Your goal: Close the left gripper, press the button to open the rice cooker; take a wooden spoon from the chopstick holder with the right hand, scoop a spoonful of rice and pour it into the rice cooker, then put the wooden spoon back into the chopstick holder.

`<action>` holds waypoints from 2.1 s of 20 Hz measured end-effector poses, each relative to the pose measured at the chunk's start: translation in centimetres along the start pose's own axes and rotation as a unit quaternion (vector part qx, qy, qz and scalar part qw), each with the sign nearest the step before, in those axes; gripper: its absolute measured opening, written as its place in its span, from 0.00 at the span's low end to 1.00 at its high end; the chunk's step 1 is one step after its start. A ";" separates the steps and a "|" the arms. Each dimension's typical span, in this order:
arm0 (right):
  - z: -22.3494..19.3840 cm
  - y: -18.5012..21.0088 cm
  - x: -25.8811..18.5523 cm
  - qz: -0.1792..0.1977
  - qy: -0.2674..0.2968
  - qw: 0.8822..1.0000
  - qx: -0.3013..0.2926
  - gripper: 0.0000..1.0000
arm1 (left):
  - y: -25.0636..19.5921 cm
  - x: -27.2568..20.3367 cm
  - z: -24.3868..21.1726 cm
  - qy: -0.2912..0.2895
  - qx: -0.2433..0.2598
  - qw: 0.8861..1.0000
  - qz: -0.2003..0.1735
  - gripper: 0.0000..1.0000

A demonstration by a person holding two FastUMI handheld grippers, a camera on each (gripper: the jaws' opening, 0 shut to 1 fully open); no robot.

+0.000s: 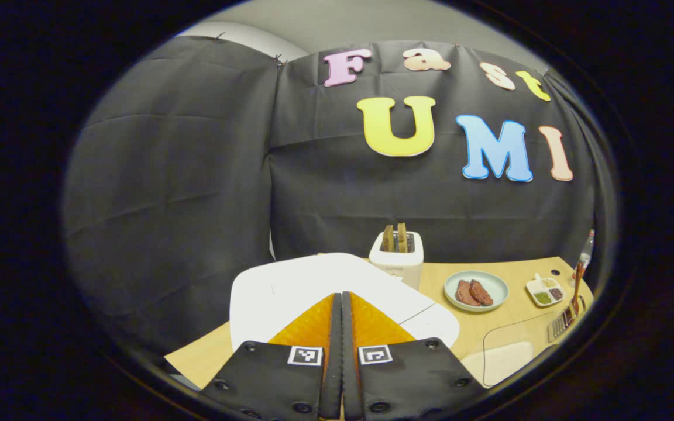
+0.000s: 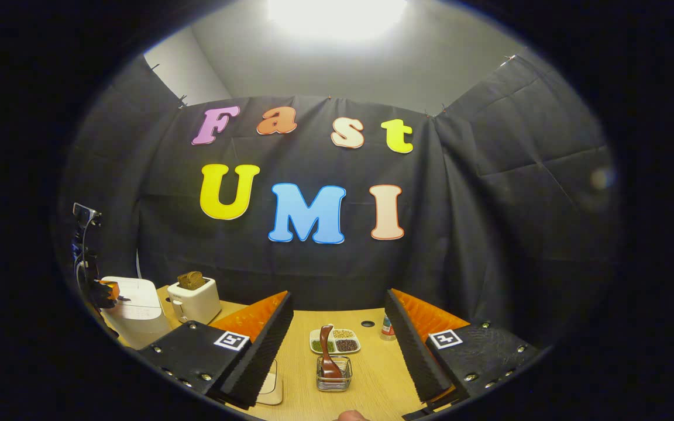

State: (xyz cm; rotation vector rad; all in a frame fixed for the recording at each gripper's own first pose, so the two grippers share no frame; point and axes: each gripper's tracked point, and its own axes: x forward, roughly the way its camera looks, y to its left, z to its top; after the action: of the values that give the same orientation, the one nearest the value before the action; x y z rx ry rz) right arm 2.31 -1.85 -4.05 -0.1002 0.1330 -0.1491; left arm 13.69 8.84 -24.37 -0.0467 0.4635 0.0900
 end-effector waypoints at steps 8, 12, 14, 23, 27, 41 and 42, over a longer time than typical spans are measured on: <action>-0.7 0.1 0.4 0.001 0.014 1.000 -0.007 0.96 | -0.4 0.6 -2.3 0.017 -0.032 0.999 -0.001 0.09; -1.2 0.6 0.7 0.010 0.023 1.000 0.002 0.96 | -0.5 0.5 -2.6 0.027 -0.027 0.999 -0.013 0.09; -1.2 1.0 0.8 0.018 0.025 0.999 0.008 0.96 | -0.2 0.6 -2.3 0.033 -0.001 0.999 -0.018 0.09; -0.6 2.0 1.2 0.049 0.010 0.999 -0.004 0.96 | 1.2 -0.7 6.1 -0.033 0.002 0.999 -0.006 0.09; -0.8 1.3 1.7 0.050 0.006 0.999 -0.012 0.96 | 0.8 -3.3 9.9 -0.086 0.006 0.996 -0.007 0.10; -4.8 1.0 8.2 0.088 0.050 0.995 -0.019 0.96 | -0.3 -13.5 15.2 -0.183 0.014 0.983 0.005 1.00; -5.2 1.1 8.8 0.091 0.056 0.994 -0.016 0.96 | -0.3 -13.8 15.0 -0.184 0.020 0.983 0.008 0.96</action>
State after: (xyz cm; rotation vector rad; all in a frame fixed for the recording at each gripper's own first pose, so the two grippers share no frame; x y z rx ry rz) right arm 10.37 -2.56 -10.40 -0.1109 0.2554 0.0303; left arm 8.06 8.45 -4.78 0.0127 0.0960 0.1030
